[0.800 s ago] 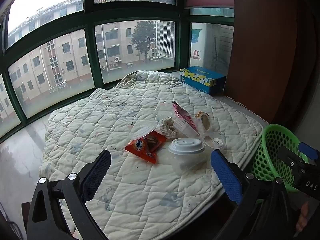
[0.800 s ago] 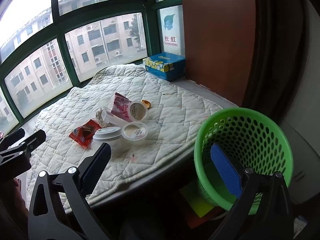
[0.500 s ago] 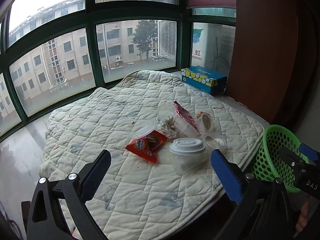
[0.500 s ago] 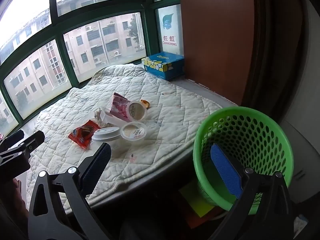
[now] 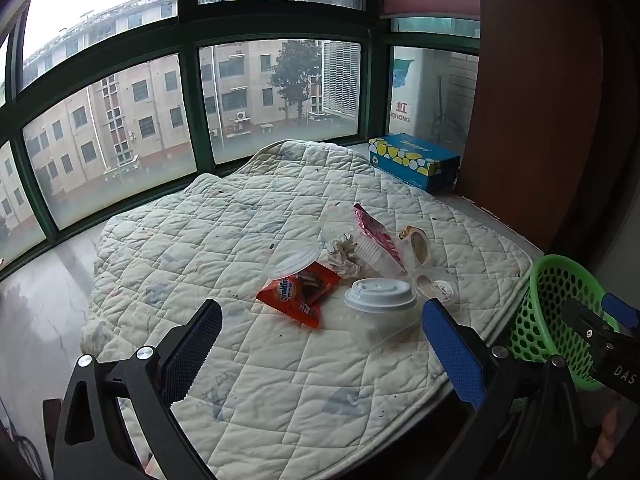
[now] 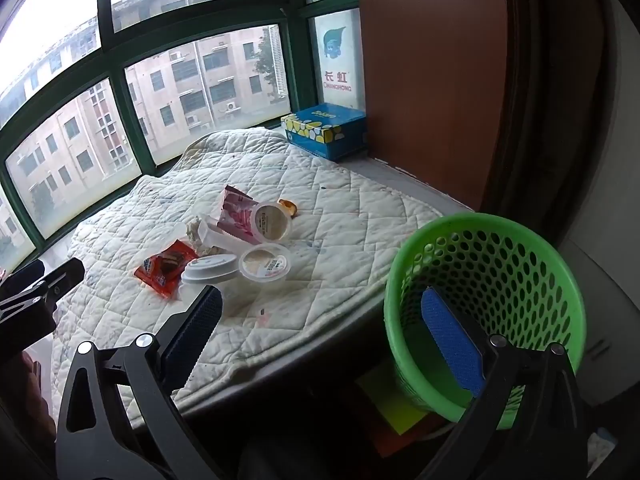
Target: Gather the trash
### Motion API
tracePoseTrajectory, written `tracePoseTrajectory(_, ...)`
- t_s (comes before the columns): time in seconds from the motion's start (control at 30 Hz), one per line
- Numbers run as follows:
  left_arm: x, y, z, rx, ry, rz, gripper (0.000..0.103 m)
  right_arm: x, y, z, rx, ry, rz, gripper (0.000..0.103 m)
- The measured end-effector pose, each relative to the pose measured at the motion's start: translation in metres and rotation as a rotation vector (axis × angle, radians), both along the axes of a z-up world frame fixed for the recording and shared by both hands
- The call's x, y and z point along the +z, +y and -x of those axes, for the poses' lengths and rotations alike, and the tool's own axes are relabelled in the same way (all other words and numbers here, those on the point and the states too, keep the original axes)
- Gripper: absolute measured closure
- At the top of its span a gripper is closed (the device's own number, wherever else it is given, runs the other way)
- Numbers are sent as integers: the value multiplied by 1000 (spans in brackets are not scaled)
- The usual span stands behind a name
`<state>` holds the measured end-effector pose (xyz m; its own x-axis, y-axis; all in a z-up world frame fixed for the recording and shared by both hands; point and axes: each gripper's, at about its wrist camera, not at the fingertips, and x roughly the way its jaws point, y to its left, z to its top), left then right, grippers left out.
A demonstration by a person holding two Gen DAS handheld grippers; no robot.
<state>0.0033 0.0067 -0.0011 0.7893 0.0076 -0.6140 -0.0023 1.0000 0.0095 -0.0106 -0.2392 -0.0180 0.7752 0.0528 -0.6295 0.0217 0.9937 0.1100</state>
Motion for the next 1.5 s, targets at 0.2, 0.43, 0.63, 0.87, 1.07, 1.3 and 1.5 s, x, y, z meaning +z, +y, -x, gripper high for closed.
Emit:
tracePoseTrajectory(0.2, 1, 0, 0, 0, -1, 1, 6, -1, -2, 0, 1, 1, 1, 5)
tracePoseTrajectory(0.43, 1, -1, -1, 2, 8, 9, 6, -1, 0, -1, -12, 1, 7, 5)
tracePoseTrajectory(0.63, 1, -1, 0, 2, 9, 10, 6, -1, 0, -1, -13, 4, 6, 5)
tracePoseTrajectory(0.87, 0, -2, 0, 3, 8, 10, 6, -1, -2, -1, -13, 5, 4, 5)
tracePoseTrajectory(1.07, 0, -1, 0, 1, 9, 11, 6, 0, -3, 0, -15, 5, 1, 5)
tracePoseTrajectory(1.3, -2, -1, 0, 1, 13, 14, 6, -1, -3, 0, -15, 8, -1, 5)
tracePoseTrajectory(1.5, -4, 0, -3, 8, 22, 17, 6, -2, -3, -1, -17, 11, -2, 5)
